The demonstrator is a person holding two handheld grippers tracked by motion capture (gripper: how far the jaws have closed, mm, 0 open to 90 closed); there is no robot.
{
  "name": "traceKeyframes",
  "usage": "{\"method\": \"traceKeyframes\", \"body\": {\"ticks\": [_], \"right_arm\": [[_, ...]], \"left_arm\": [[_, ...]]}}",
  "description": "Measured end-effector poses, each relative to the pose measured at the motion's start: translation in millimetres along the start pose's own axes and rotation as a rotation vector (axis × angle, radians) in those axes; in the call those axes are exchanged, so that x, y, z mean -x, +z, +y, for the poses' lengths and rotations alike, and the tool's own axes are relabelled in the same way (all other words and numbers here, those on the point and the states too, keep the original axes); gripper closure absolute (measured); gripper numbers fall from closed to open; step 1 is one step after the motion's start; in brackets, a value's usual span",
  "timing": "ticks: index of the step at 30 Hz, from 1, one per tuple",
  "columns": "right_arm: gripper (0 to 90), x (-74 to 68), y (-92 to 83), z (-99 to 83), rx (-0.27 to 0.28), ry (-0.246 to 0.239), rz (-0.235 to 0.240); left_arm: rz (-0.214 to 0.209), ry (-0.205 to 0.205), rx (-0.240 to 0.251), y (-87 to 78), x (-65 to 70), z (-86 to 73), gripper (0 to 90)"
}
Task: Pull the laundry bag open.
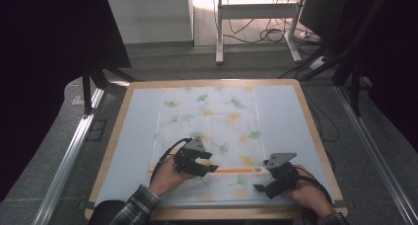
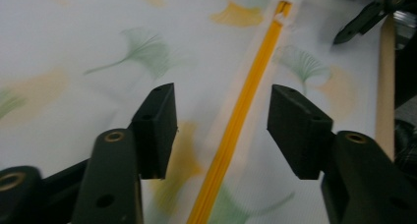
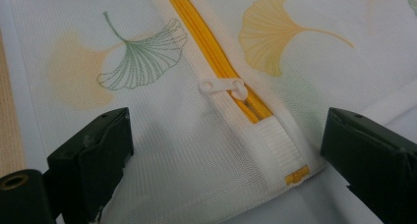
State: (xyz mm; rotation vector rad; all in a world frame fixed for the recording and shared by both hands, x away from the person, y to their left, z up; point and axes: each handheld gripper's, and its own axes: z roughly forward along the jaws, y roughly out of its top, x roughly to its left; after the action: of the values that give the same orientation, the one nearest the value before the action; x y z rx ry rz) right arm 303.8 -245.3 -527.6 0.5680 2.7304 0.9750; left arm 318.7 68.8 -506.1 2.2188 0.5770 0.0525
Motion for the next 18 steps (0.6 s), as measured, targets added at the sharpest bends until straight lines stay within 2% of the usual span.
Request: {"method": "traceKeyframes", "body": {"ticks": [2, 3, 4, 7, 8, 9, 10, 11, 16, 18], "right_arm": [[5.3, 0.0, 0.0, 0.0, 0.0, 0.0, 0.0], [5.3, 0.0, 0.0, -0.1, 0.0, 0.001, 0.0], [5.3, 0.3, -0.1, -0.5, 0.003, -0.001, 0.003], [5.3, 0.3, -0.1, -0.9, 0.005, 0.001, 0.003], [5.3, 0.3, -0.1, -0.9, 0.005, 0.001, 0.003], [5.3, 0.3, -0.1, -1.1, 0.006, 0.002, 0.003], [5.3, 0.3, -0.1, -1.1, 0.006, 0.002, 0.003], [5.4, 0.2, -0.1, -1.2, 0.007, 0.004, 0.003], [5.4, 0.5, -0.1, -1.6, 0.01, 0.003, 0.003], [5.4, 0.5, -0.3, -1.9, 0.011, 0.004, 0.004]], "left_arm": [[-0.01, 0.009, -0.006, 5.7, 2.2, 4.4, 52.1], [-0.023, 0.017, -0.009, 13.0, 4.8, 9.3, 52.1], [-0.041, 0.026, -0.011, 25.0, 8.3, 15.8, 56.0], [-0.067, 0.036, -0.018, 42.2, 12.5, 23.6, 60.2], [-0.067, 0.036, -0.018, 42.2, 12.5, 23.6, 61.3], [-0.087, 0.038, -0.017, 51.6, 15.1, 28.6, 62.3], [-0.087, 0.038, -0.017, 51.6, 15.1, 28.6, 62.5], [-0.106, 0.039, -0.013, 58.6, 17.5, 32.9, 62.6], [-0.117, 0.052, -0.01, 74.0, 23.8, 43.3, 59.8], [-0.118, 0.057, -0.02, 86.2, 28.1, 48.3, 58.4]]}}
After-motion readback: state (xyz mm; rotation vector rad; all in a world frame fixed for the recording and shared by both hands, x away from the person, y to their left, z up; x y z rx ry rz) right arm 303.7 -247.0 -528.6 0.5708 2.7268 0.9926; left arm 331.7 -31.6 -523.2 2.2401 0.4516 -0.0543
